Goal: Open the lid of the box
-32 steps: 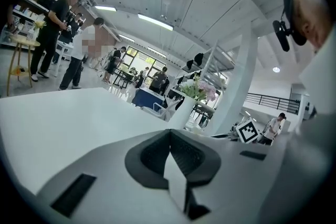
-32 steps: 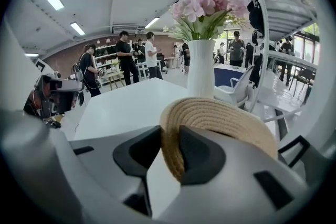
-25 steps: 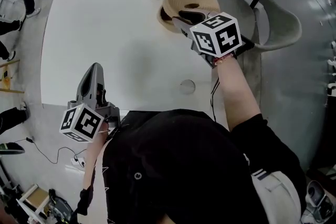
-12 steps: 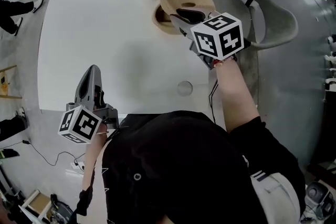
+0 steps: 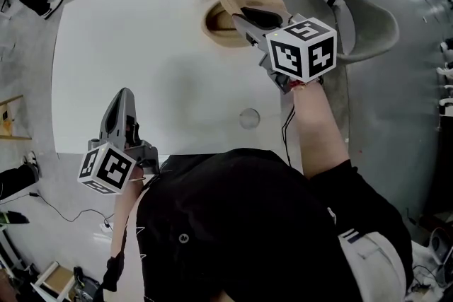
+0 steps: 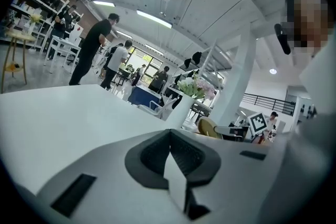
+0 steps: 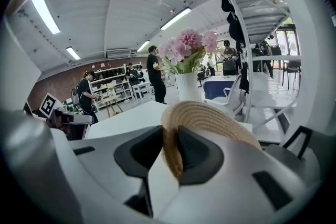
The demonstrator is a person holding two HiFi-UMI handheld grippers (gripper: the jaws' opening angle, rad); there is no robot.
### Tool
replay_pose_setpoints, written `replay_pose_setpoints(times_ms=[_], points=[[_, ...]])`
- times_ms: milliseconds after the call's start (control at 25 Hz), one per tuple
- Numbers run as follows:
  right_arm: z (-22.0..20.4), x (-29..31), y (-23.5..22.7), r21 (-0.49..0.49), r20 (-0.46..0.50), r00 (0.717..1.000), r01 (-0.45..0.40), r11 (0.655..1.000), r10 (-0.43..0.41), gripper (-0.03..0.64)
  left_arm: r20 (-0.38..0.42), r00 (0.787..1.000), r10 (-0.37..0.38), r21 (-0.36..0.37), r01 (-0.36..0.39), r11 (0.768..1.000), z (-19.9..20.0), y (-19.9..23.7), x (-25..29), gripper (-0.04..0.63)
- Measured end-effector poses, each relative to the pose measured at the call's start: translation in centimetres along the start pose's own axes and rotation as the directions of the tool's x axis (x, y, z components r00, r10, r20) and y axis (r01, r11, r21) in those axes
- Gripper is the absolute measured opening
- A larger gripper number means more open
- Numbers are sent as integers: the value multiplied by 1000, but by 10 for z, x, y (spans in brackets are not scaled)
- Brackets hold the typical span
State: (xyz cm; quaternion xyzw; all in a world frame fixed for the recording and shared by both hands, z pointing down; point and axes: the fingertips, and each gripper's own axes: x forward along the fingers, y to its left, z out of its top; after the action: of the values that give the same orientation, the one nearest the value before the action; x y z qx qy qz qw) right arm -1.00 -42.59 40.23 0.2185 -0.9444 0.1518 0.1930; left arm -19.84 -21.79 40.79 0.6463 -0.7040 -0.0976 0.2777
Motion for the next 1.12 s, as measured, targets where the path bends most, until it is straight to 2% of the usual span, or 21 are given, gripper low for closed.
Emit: replay_pose_setpoints(times_ms=[360,680,1120], points=[[8,-18,-3,56,87,996,6,998,-11,90,6,1000,-10,8,10,1000,4,-2,-2,9],[21,-38,-18,114,204,977,42,993,-64,84,6,1000,-17,2,17,1000,2,-1,0,9],[28,-57,-34,175,273,954,77,982,-124,78,6,999,-52,-8,52,999,0,-7,13,9]])
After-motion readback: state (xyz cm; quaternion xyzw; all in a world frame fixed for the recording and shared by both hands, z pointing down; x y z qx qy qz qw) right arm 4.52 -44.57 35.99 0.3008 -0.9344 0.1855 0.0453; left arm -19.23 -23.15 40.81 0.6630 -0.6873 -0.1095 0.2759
